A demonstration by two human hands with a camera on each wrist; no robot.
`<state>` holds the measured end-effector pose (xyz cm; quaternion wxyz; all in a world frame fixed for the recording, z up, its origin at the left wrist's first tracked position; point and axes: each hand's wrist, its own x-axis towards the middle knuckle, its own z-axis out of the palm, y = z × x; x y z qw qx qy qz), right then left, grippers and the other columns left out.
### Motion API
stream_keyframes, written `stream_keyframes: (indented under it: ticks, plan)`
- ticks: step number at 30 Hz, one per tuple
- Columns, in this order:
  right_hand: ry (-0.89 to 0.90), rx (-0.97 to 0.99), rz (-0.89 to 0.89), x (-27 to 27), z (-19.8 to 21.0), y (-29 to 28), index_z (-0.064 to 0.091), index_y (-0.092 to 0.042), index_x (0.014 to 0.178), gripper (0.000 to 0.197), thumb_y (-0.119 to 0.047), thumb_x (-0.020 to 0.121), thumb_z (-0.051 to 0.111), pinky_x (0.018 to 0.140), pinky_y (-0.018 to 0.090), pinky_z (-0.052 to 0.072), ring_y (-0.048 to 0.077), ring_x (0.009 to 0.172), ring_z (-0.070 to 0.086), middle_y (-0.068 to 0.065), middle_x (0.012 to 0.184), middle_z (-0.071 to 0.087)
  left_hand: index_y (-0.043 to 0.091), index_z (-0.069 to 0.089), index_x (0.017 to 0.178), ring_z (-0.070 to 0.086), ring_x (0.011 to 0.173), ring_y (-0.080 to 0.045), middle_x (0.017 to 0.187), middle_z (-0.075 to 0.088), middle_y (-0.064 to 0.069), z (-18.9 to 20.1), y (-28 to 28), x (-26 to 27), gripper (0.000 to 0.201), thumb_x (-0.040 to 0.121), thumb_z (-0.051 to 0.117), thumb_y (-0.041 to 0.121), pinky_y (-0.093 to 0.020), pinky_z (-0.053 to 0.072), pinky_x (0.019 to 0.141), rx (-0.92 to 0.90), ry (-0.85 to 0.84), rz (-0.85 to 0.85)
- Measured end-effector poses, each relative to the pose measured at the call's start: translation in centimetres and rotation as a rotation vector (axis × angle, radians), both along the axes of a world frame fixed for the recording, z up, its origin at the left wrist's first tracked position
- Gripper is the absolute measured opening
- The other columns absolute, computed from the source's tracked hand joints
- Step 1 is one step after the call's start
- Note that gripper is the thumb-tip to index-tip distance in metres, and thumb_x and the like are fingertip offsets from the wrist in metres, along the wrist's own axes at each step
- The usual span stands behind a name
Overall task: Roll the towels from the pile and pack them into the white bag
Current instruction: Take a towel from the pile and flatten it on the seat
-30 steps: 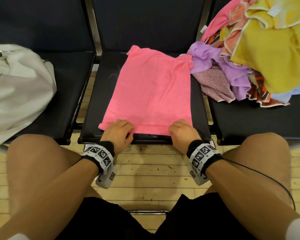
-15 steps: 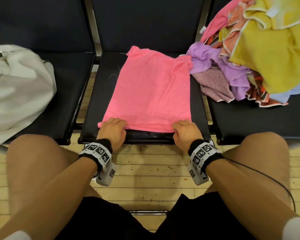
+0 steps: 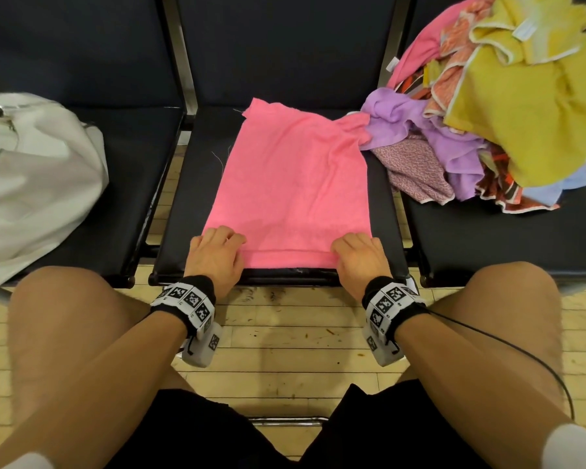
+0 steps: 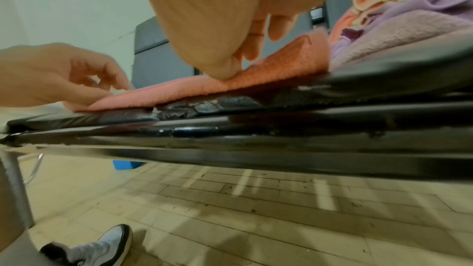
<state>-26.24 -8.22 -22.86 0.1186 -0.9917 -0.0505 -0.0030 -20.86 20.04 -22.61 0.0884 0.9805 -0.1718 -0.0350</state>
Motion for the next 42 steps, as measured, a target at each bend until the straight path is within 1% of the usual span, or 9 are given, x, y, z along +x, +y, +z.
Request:
stream_keyframes:
  ticks: [2,5,9,13,20,28,32,38,42]
  plan:
    - [0.003,-0.002,0.069,0.0,0.0,0.5,0.067,-0.009,0.083,0.041,0.016,0.051,0.064,0.064,0.037,0.047,0.032,0.078,0.057,0.007,0.082,0.063,0.016,0.066,0.111,0.053,0.101,-0.027,0.109,0.059,-0.004,0.1,-0.4,-0.2,0.023,0.089,0.059,0.014,-0.043,0.042,0.079,-0.019,-0.054,-0.030]
    - [0.044,0.059,0.077,-0.3,-0.1,0.8,0.067,-0.006,0.086,0.028,0.011,0.064,0.061,0.064,0.040,0.051,0.033,0.083,0.056,0.009,0.084,0.064,0.015,0.062,0.105,0.055,0.092,-0.027,0.100,0.058,-0.004,0.1,-1.0,-0.6,0.014,0.096,0.051,0.014,-0.035,0.036,0.067,-0.023,-0.001,-0.034]
    - [0.081,0.078,0.049,-0.8,0.2,0.6,0.067,-0.010,0.099,0.027,-0.014,0.074,0.057,0.081,0.040,0.050,0.027,0.092,0.055,0.005,0.097,0.065,0.014,0.061,0.102,0.052,0.093,-0.025,0.098,0.058,-0.002,-0.2,-0.4,-0.4,0.020,0.097,0.046,0.026,-0.035,0.037,0.070,-0.057,0.019,-0.018]
    - [0.091,0.055,0.019,-0.6,-0.1,0.5,0.066,-0.009,0.113,0.040,0.000,0.075,0.056,0.093,0.042,0.046,0.030,0.103,0.055,0.007,0.112,0.065,0.018,0.063,0.110,0.047,0.100,-0.024,0.107,0.058,-0.001,-0.6,0.0,-0.5,0.042,0.082,0.048,0.046,-0.042,0.044,0.086,-0.056,0.075,-0.045]
    - [0.104,0.005,-0.017,-0.2,0.2,0.6,0.060,-0.012,0.120,0.046,0.003,0.078,0.052,0.092,0.041,0.037,0.031,0.104,0.054,0.009,0.112,0.064,0.018,0.061,0.120,0.050,0.112,-0.027,0.119,0.062,-0.002,-0.2,-0.1,-0.1,0.031,0.091,0.051,0.022,-0.045,0.034,0.100,0.013,0.054,0.007]
    - [0.233,0.040,-0.007,0.0,0.8,0.4,0.049,-0.018,0.136,0.053,0.000,0.086,0.043,0.089,0.044,0.049,0.034,0.105,0.058,0.006,0.127,0.056,0.021,0.053,0.117,0.059,0.089,-0.025,0.103,0.067,0.000,0.2,-0.1,0.0,0.025,0.095,0.043,0.024,-0.042,0.041,0.090,0.011,0.105,0.031]
    - [0.115,0.074,-0.042,-0.2,0.5,0.3,0.056,-0.016,0.123,0.042,-0.004,0.083,0.052,0.078,0.044,0.051,0.032,0.096,0.058,0.005,0.117,0.057,0.020,0.053,0.128,0.058,0.101,-0.026,0.118,0.061,-0.001,-0.1,0.0,-0.1,0.036,0.093,0.048,0.024,-0.044,0.040,0.096,-0.020,0.084,0.053]
    - [-0.058,-0.021,0.078,0.0,-0.2,0.3,0.068,-0.009,0.081,0.039,0.015,0.049,0.069,0.065,0.037,0.051,0.031,0.079,0.059,0.006,0.084,0.065,0.015,0.066,0.104,0.054,0.097,-0.029,0.104,0.062,-0.005,-0.3,0.0,0.0,0.015,0.091,0.059,0.014,-0.044,0.042,0.084,-0.042,-0.108,-0.012]
    - [0.023,0.036,0.033,-0.7,0.1,0.8,0.068,-0.009,0.095,0.023,-0.007,0.072,0.062,0.083,0.039,0.050,0.028,0.094,0.056,0.005,0.098,0.066,0.015,0.065,0.107,0.053,0.099,-0.026,0.105,0.064,-0.003,-0.5,-0.2,-0.3,0.018,0.097,0.051,0.022,-0.041,0.040,0.087,-0.062,-0.026,-0.026]
